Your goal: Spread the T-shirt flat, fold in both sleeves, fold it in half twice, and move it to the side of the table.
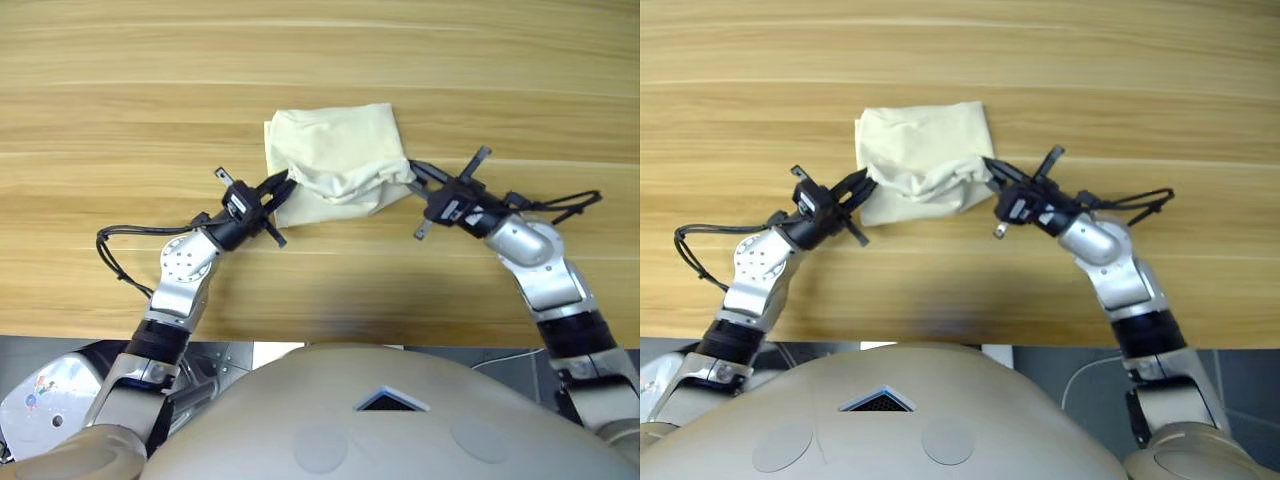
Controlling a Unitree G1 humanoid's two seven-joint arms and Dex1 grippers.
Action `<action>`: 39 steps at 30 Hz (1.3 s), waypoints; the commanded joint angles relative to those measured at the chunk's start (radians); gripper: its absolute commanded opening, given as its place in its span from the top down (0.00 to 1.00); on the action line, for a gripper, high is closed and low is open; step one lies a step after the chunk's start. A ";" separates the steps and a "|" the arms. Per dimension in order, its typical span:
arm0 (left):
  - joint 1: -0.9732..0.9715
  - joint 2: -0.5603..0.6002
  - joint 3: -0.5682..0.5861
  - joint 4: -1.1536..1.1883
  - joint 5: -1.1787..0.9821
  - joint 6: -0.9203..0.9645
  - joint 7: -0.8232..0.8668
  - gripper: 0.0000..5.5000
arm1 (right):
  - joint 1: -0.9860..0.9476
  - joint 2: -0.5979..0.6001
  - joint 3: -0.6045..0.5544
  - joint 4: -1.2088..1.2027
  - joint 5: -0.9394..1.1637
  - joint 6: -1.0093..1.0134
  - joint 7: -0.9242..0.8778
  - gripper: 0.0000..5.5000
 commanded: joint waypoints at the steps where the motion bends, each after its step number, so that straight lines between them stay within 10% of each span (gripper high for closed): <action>1: -0.090 -0.067 0.037 0.114 0.071 0.055 0.064 0.99 | -0.132 0.106 0.012 0.202 -0.045 0.022 -0.049 0.99; 9: -0.302 -0.188 0.091 0.442 0.167 0.080 0.158 0.99 | -0.365 0.261 0.007 0.664 -0.110 -0.018 -0.169 0.99; 19: -0.519 -0.253 0.224 0.663 0.124 0.010 0.131 0.70 | -0.735 0.393 -0.090 1.151 -0.092 -0.008 -0.359 0.65; 26: -0.697 -0.276 0.407 0.894 0.013 0.108 0.186 0.50 | -0.848 0.445 -0.204 1.254 -0.027 0.094 -0.434 0.44; 39: -0.536 -0.273 0.720 0.867 -0.180 -0.070 0.286 0.42 | -0.619 0.448 0.072 1.075 -0.255 -0.159 -0.258 0.41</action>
